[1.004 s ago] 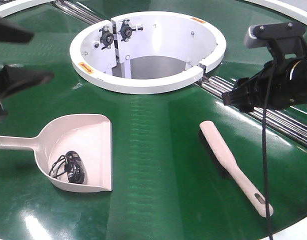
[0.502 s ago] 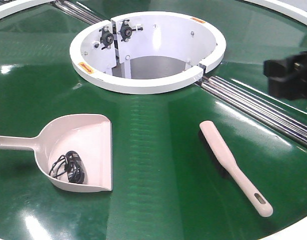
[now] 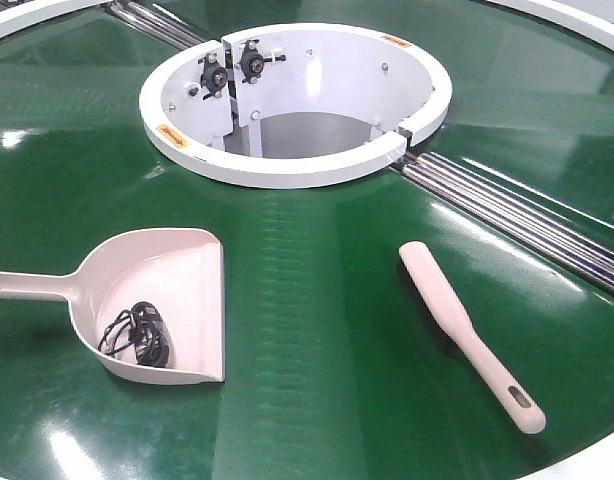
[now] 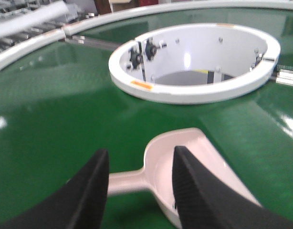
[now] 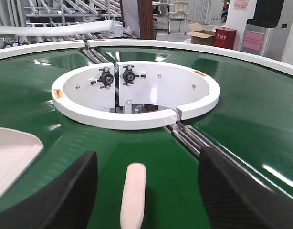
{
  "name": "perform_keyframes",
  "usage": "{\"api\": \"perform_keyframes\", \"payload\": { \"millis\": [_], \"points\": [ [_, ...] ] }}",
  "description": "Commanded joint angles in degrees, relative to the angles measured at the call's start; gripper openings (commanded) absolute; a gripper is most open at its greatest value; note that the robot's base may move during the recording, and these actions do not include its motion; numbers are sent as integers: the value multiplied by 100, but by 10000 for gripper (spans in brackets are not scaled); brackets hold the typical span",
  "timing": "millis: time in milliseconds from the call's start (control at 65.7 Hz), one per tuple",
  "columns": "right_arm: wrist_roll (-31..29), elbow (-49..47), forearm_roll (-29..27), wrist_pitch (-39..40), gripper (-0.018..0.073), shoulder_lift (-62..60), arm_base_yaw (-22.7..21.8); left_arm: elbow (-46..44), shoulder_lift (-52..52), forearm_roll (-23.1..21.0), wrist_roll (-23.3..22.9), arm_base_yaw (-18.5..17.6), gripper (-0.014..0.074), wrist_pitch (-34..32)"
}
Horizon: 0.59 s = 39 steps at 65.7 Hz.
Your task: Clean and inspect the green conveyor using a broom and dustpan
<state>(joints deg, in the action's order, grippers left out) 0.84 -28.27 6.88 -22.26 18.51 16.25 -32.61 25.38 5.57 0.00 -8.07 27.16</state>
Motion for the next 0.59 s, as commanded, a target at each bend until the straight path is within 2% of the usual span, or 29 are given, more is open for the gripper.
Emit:
{"api": "perform_keyframes", "payload": {
  "millis": [0, 137, 319, 411, 532, 578],
  "points": [
    [-24, 302, 121, 318, 437, -331, -15, 388, -268, 37, -135, -27, 274, -576],
    [-47, 1014, 205, 517, 437, -507, -15, 1355, -415, 42, -118, -27, 265, -1439],
    [-42, 1504, 229, 1307, 410, -507, -15, 2073, -415, 42, -118, -27, 260, -2595],
    [-42, 1504, 210, 1465, 288, -507, -15, 2112, -415, 42, -118, -27, 193, -2666],
    [-42, 1504, 210, 1342, -9, -507, -15, 2112, -415, 37, -118, -27, -6, -2668],
    [-27, 1504, 203, 1271, -15, -507, -15, 2112, -415, 37, -125, -27, -8, -2668]
  ]
}}
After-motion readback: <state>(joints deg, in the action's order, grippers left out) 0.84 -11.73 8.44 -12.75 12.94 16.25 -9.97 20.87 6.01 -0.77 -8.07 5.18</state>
